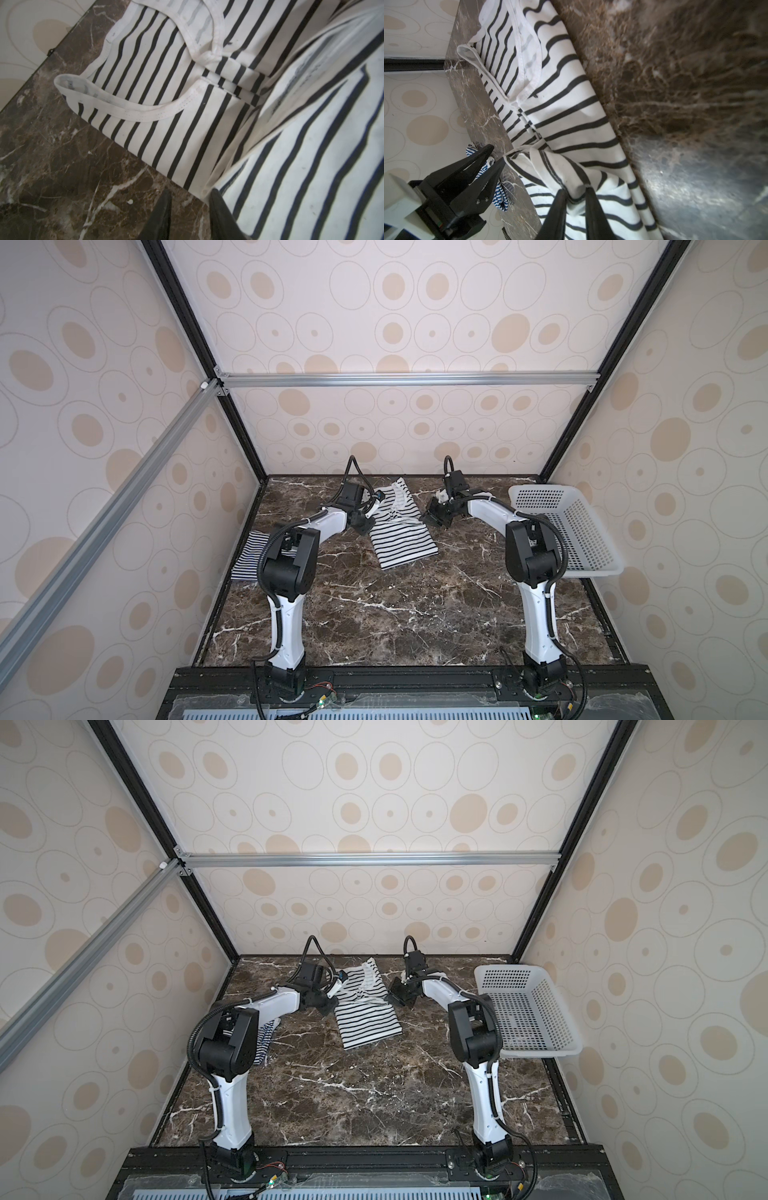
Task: Fold and stack tank tops
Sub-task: Fold the tank top at the top-center of the table.
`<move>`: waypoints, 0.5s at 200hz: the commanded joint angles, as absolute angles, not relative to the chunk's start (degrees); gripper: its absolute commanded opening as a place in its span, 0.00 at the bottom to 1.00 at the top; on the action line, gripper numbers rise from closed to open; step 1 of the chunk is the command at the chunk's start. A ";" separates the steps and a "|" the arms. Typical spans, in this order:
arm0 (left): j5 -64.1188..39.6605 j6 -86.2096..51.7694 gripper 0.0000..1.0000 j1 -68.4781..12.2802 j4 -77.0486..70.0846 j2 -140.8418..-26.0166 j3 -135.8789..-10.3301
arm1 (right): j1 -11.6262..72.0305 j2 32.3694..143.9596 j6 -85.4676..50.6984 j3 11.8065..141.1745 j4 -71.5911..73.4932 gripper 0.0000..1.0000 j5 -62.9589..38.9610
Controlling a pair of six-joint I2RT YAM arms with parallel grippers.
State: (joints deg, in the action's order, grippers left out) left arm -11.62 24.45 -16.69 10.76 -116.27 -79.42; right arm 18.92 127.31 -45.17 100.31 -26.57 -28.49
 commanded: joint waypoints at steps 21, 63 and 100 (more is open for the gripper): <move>-13.58 22.65 0.33 -16.33 7.47 -107.30 -72.76 | 20.03 122.93 -45.35 94.85 -22.10 0.20 -27.89; -15.04 23.51 0.32 -18.14 7.72 -104.41 -69.09 | 20.24 120.62 -45.74 90.88 -17.86 0.24 -27.77; -16.96 23.81 0.28 -19.31 8.16 -106.28 -69.16 | 20.54 118.89 -45.62 88.76 -15.40 0.26 -26.79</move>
State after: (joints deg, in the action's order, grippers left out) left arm -14.85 23.55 -18.35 8.01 -104.99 -69.19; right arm 19.92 122.10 -45.58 89.93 -18.33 -28.01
